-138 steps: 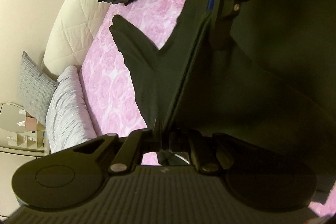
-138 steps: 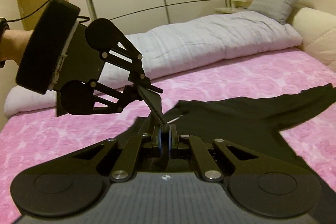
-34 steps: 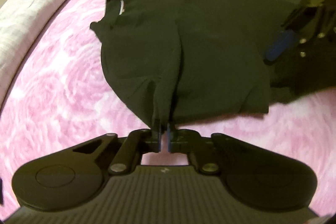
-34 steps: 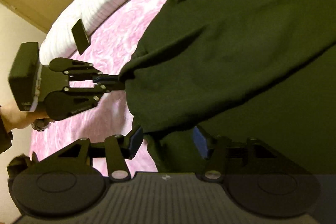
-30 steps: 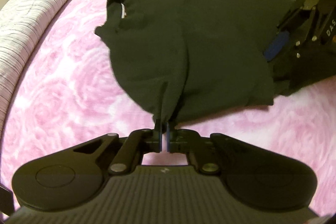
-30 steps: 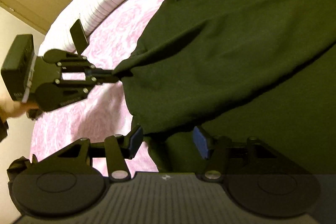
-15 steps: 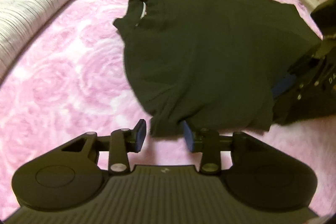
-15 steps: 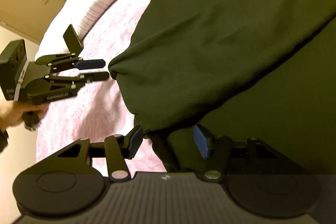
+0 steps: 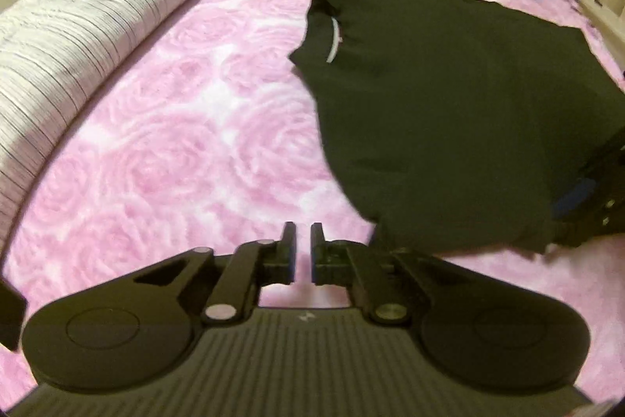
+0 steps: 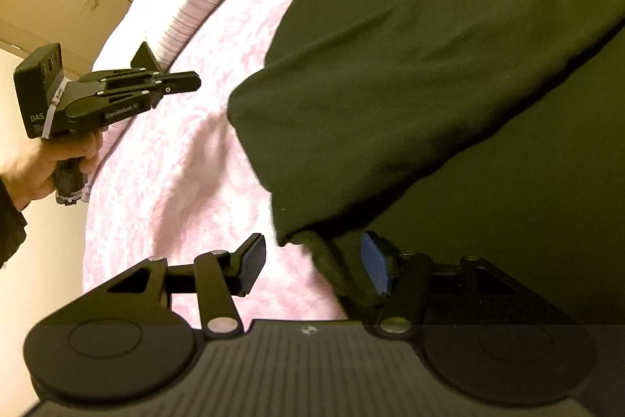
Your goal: Fold clothes
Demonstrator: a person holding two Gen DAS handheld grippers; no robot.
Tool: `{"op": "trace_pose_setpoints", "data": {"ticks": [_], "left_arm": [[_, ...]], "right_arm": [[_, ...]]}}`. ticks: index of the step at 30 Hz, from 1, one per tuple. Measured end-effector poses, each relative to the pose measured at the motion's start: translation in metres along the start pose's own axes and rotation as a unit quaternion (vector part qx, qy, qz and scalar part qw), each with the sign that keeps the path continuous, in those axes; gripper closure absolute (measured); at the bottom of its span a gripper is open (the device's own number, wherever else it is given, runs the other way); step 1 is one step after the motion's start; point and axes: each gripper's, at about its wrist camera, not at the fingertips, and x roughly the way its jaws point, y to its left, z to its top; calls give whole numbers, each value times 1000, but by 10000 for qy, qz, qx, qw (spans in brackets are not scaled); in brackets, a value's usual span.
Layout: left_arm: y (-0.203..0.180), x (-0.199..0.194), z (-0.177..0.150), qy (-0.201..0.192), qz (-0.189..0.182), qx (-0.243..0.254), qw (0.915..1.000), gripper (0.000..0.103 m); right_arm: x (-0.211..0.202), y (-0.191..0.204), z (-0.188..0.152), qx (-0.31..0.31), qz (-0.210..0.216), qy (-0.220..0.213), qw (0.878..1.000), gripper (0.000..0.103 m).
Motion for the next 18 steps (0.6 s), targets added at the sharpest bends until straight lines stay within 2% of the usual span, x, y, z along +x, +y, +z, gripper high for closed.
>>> {"op": "trace_pose_setpoints", "data": {"ticks": [3,6,8,9,11,12,16,18], "left_arm": [[-18,7,-3,126,-273,66,9995,86],[-35,22,-8,215,-419,158,9988,85],[-42,30,-11,230,-408,180,9987,85],[-43,32,-12,223,-396,156,9988,85],[-44,35,-14,221,-359,112,9990,85],[-43,34,-14,214,-343,80,9992,85],[-41,27,-14,162,-241,-2,9996,85],[-40,21,-14,113,-177,-32,9998,85]], "right_arm": [[9,8,-2,-19,88,15,10000,46],[17,11,-3,-16,51,-119,9999,46],[19,8,1,171,24,-249,9995,61],[18,5,4,332,50,-300,9990,64],[11,-4,10,621,186,-383,9972,88],[9,-7,13,698,361,-325,9964,94],[19,-7,16,571,796,252,9949,94],[22,-2,15,344,693,216,9968,90]]}}
